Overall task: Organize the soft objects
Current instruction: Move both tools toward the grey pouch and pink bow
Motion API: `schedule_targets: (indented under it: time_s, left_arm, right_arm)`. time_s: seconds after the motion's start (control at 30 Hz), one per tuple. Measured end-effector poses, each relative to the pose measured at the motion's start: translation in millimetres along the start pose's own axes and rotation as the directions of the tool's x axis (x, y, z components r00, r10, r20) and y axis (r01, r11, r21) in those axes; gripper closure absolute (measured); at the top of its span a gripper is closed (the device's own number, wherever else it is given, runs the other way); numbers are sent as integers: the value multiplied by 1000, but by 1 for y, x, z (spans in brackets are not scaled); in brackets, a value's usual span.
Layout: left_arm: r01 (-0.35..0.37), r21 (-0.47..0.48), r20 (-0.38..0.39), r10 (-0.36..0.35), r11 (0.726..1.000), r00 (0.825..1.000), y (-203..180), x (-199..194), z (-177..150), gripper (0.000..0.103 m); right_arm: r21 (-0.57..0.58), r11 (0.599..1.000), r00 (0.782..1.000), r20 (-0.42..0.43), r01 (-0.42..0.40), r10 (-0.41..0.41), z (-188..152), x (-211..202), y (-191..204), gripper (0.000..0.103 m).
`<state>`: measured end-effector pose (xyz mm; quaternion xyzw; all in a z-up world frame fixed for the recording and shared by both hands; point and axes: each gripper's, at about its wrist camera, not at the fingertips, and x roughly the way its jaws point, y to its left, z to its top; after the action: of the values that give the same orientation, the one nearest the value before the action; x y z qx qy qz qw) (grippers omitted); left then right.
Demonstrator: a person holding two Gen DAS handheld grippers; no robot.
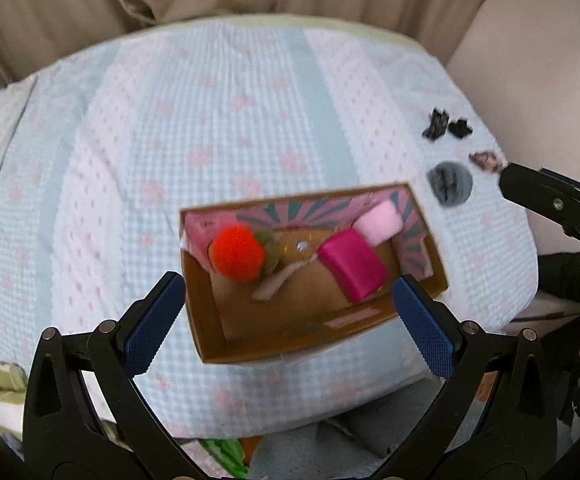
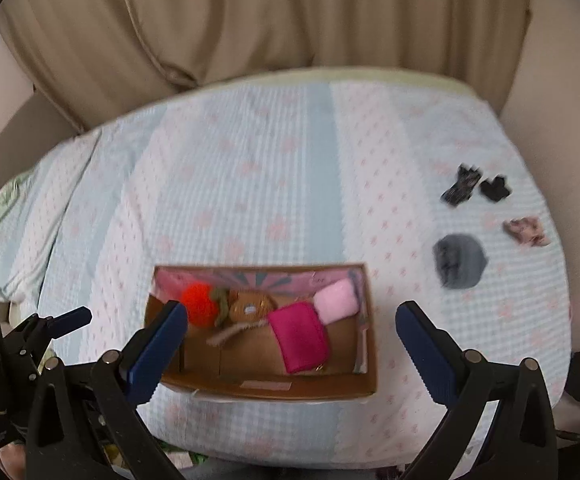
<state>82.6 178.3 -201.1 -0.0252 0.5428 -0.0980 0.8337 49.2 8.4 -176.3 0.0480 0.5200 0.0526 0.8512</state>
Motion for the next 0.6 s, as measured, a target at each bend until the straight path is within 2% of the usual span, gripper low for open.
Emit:
schedule_targets:
  time_s: [0.17,0.27,0.4,0.6]
  left_arm:
    - [-16,22,87,14,1000,996,-18,-22,18,0]
    - [-4,41,150,-2,999,989,-37,-35,32,0]
    - [-1,88,200,-16,996,980,-69,-41,52,0]
    - [1,131,241,-32,991,970,-131,-36,78,0]
  right_arm:
    - [14,999,996,78,32,-33,2,-35,-14,0]
    - [50,996,989,120,79,-85,3,-53,-34,0]
    - [118,982,973,159,148,-166,5,-73,-73,0]
    - [178,968,960,184,178,-211,12,-89,-143,0]
